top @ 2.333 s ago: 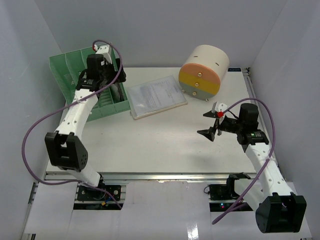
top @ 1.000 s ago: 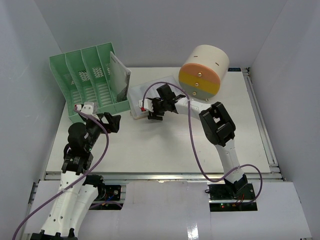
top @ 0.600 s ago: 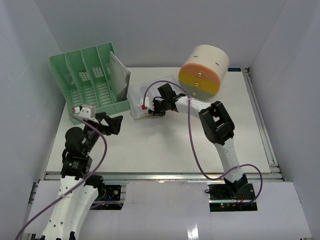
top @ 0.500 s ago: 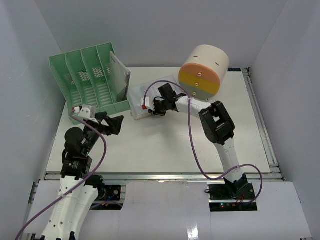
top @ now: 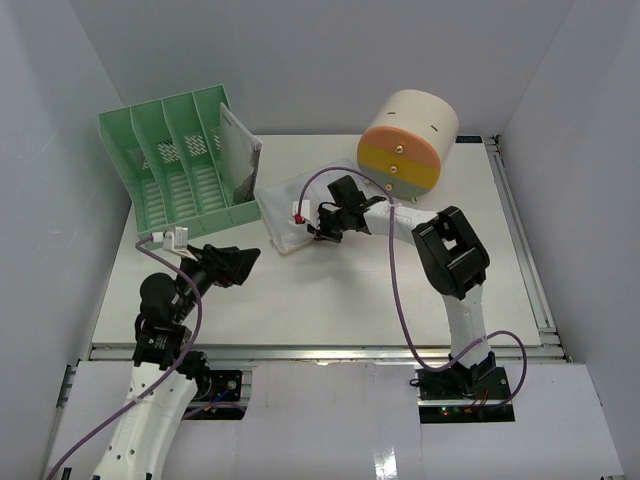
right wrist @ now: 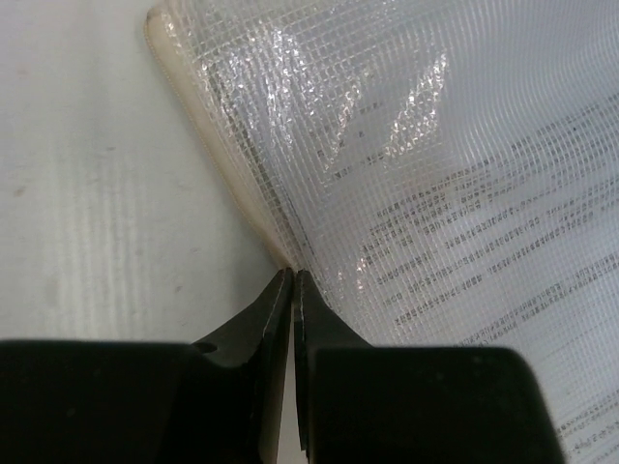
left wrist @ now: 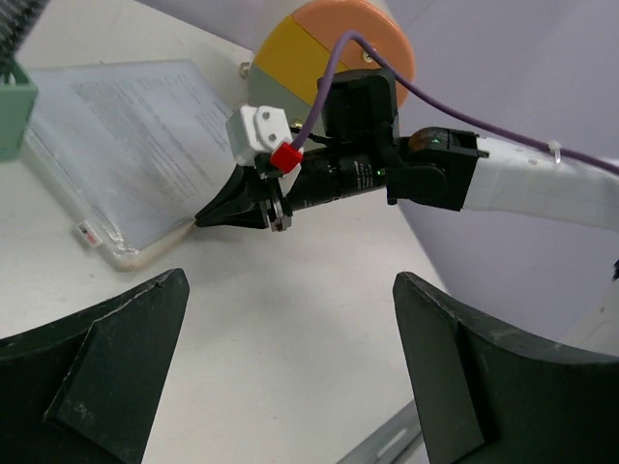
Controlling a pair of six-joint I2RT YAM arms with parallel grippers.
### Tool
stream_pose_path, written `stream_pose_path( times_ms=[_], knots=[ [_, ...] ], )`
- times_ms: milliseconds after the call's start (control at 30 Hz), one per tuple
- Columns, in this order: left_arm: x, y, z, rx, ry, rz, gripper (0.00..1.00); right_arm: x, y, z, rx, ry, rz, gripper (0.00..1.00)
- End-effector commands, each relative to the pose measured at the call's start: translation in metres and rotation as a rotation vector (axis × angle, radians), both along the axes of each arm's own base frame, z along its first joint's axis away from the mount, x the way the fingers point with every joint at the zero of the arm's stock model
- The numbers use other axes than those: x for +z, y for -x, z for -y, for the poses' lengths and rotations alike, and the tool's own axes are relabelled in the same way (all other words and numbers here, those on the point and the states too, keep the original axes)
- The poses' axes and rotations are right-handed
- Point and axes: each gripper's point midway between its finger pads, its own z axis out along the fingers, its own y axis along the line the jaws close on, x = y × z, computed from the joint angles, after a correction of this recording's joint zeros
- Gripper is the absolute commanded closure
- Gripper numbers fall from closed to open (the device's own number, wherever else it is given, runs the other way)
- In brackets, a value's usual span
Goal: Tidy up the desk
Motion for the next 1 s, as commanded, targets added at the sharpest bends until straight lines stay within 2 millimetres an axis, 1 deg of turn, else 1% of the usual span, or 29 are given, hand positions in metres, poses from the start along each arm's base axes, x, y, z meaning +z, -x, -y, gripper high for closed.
stream_pose_path(
  times_ms=[0,33,133,167,267,400,467,567,600,633,733,767,833,933,967],
  knots=[
    [-0.038,-0.004,0.0,0.056,0.247,-0.261,0.02,0.058,0.023,-0.007,-0.068,-0.147,-0.115,0.92],
    [-0.048,-0.005,0.0,0.062,0.269,-0.289,0.02,0.071,0.026,-0.006,-0.092,-0.176,-0.129,0.92],
    [-0.064,-0.013,0.001,0.092,0.376,-0.386,0.02,0.097,0.037,-0.008,-0.099,-0.235,-0.159,0.92],
    [-0.069,-0.015,0.001,0.099,0.398,-0.41,0.02,0.103,0.04,-0.007,-0.101,-0.25,-0.167,0.92],
    [-0.072,-0.025,0.002,0.119,0.435,-0.438,0.02,0.112,0.05,-0.006,-0.097,-0.276,-0.193,0.92],
    [-0.072,-0.04,0.01,0.126,0.472,-0.463,0.02,0.116,0.059,-0.005,-0.095,-0.297,-0.218,0.92],
    [-0.077,-0.048,0.017,0.121,0.483,-0.485,0.02,0.116,0.064,-0.004,-0.094,-0.302,-0.236,0.92],
    [-0.087,-0.061,0.033,0.127,0.505,-0.539,0.02,0.121,0.074,-0.006,-0.081,-0.323,-0.264,0.92],
    [-0.082,-0.063,0.038,0.112,0.519,-0.528,0.02,0.122,0.076,-0.006,-0.078,-0.326,-0.264,0.92],
    [-0.082,-0.067,0.042,0.112,0.523,-0.535,0.02,0.121,0.078,-0.006,-0.074,-0.328,-0.264,0.92],
    [-0.097,-0.078,0.054,0.132,0.514,-0.603,0.02,0.121,0.084,-0.005,-0.067,-0.331,-0.269,0.92],
    [-0.093,-0.081,0.059,0.124,0.515,-0.599,0.02,0.12,0.087,-0.005,-0.065,-0.331,-0.272,0.92],
    [-0.092,-0.088,0.062,0.127,0.517,-0.601,0.02,0.12,0.091,-0.004,-0.056,-0.333,-0.275,0.92],
    [-0.099,-0.097,0.064,0.156,0.504,-0.629,0.02,0.121,0.1,-0.003,-0.04,-0.337,-0.277,0.92],
    [-0.099,-0.1,0.065,0.158,0.5,-0.633,0.04,0.124,0.102,-0.003,-0.032,-0.343,-0.274,0.92]
  ],
)
